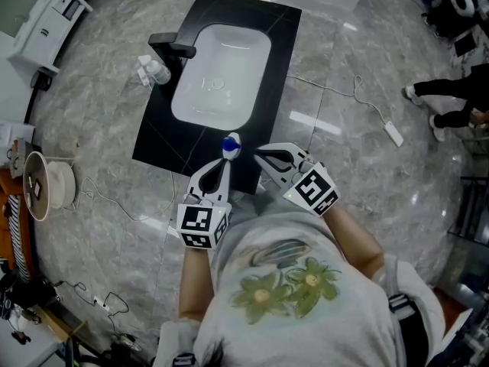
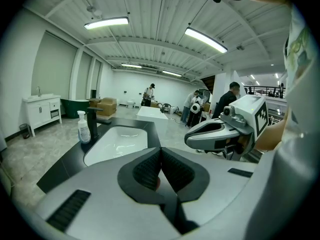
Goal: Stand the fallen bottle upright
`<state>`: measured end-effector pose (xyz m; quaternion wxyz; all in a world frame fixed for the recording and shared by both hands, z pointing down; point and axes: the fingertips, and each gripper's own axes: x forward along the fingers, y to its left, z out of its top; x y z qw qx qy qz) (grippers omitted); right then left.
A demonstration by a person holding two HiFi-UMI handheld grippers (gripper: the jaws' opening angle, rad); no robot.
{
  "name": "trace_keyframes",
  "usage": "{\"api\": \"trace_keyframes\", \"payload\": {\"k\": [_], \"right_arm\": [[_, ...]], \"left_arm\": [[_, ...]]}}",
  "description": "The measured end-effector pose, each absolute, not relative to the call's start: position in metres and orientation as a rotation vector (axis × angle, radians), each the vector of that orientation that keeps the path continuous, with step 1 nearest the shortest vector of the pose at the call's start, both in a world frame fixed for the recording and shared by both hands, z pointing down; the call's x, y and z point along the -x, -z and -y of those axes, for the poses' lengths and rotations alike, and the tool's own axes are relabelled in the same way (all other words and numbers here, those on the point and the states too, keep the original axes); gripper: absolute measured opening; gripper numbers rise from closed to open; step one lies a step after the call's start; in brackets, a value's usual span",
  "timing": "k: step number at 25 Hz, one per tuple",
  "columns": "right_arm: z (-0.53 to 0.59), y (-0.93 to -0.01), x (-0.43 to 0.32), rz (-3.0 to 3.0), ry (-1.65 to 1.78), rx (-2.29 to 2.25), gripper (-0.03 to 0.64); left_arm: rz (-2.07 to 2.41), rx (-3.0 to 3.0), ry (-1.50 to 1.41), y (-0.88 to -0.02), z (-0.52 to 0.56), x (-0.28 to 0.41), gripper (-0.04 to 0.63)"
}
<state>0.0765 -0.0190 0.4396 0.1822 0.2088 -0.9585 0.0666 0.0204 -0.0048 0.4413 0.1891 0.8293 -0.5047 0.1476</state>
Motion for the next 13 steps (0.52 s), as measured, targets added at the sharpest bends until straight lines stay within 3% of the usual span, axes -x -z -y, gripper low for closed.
{"api": "trace_keyframes", "payload": {"k": [13], "right_arm": [[0.007,-0.443,-0.084,2.721,-0.199,-0.622,0.041]], "left_arm": [[1.431,-2.318,-0.456,-0.448,-0.014,-0.015,0.018]]}}
